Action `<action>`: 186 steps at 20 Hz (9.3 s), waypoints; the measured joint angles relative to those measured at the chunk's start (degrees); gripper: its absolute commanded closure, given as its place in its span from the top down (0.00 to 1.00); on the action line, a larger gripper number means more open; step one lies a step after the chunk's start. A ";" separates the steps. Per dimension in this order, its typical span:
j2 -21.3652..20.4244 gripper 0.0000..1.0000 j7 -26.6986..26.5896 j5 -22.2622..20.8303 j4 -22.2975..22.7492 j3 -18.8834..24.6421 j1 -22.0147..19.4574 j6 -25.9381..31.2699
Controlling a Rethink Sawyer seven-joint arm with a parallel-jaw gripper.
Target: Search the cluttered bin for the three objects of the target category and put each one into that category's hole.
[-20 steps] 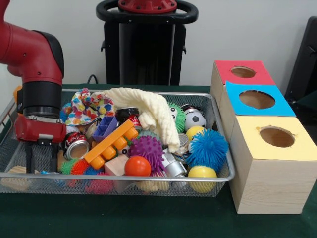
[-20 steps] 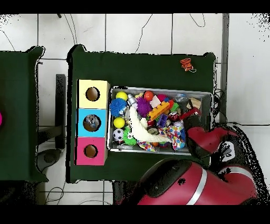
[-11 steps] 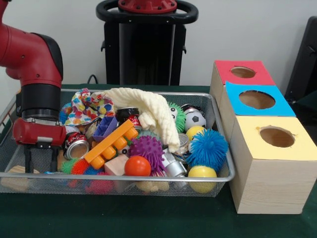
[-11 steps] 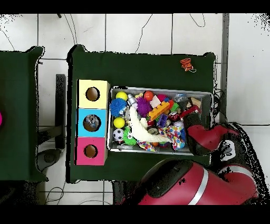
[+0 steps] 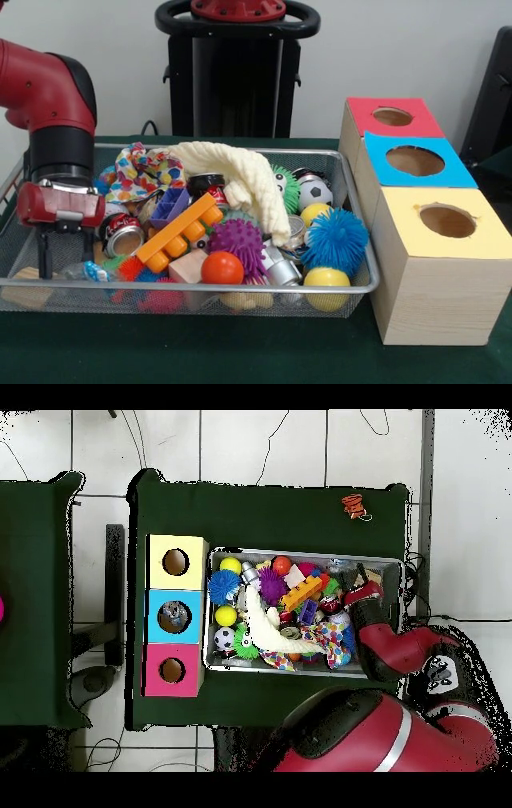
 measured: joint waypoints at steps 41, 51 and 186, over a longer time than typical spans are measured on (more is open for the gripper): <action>0.83 0.00 0.01 3.66 0.22 -4.51 3.82 -1.72; -0.72 0.00 6.35 -5.03 0.22 -4.44 3.69 -1.02; 5.41 1.00 49.29 3.48 -6.60 -20.04 13.66 7.95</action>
